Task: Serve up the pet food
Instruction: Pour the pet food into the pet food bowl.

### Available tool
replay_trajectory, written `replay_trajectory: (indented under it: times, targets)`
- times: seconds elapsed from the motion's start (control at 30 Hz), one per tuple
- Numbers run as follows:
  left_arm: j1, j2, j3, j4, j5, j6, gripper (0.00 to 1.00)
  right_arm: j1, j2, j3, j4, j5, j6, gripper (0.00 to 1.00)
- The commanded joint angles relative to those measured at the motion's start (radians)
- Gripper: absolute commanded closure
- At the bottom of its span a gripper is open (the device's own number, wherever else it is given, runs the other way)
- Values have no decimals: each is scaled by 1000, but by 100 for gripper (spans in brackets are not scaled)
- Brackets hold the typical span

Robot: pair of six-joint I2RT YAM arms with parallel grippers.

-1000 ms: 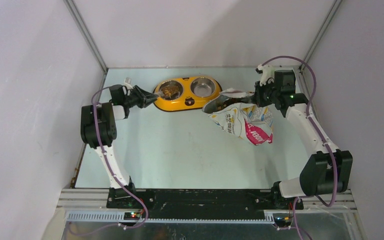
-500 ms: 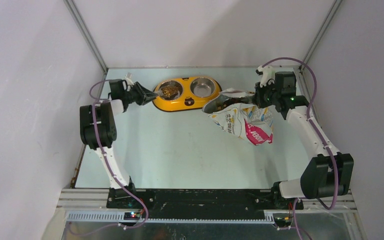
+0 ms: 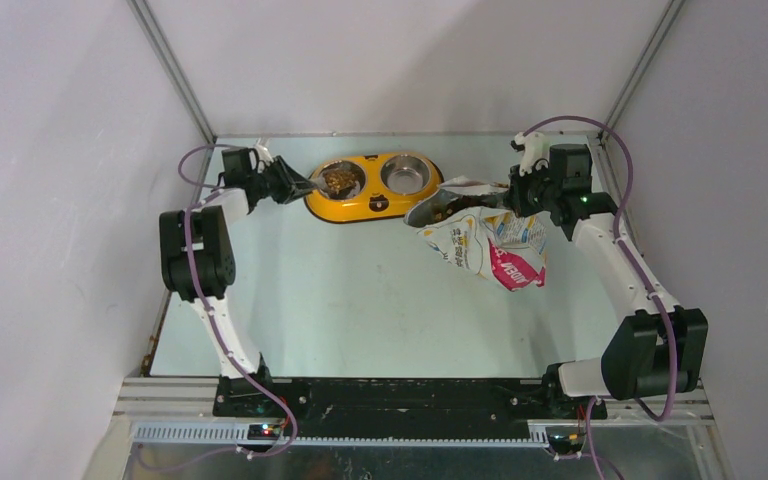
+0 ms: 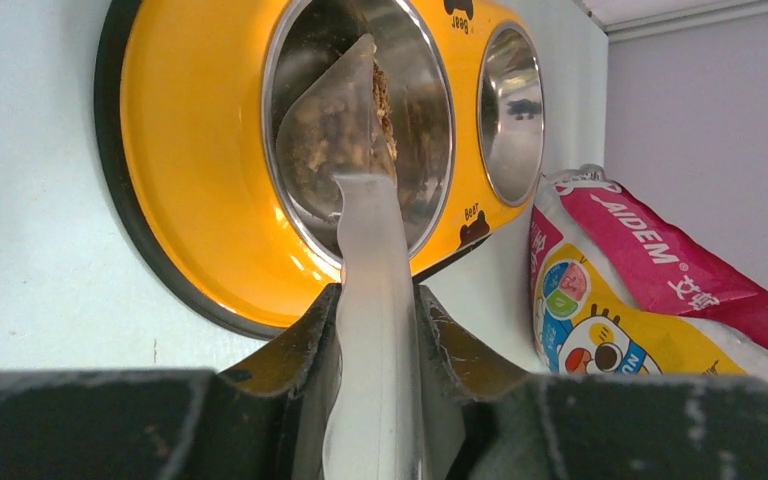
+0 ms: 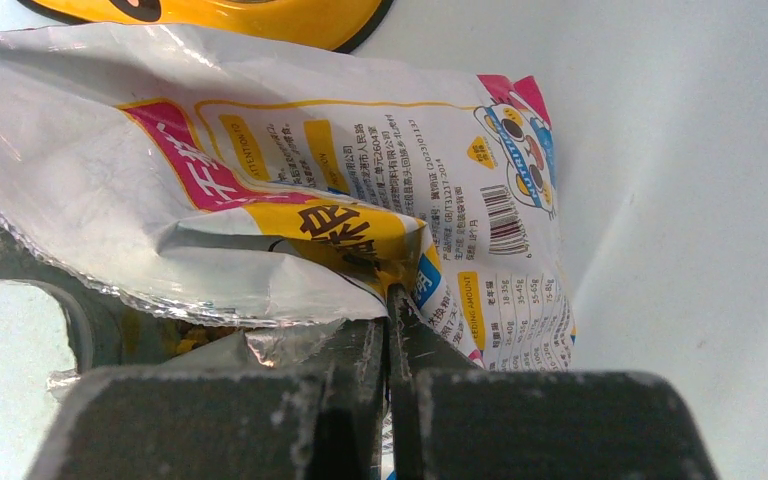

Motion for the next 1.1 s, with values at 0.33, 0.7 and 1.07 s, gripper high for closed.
replay_trajectory:
  times: [0.33, 0.7, 1.07]
  targets:
    - [-59, -30, 112, -200, -222, 202, 100, -9, -37, -28, -38, 46, -38, 100]
    - [-89, -35, 175, -267, -279, 280, 100, -10, -39, -33, -37, 37, -41, 100]
    - [-101, -51, 204, -298, -314, 329, 100, -11, -51, -39, -34, 27, -45, 100]
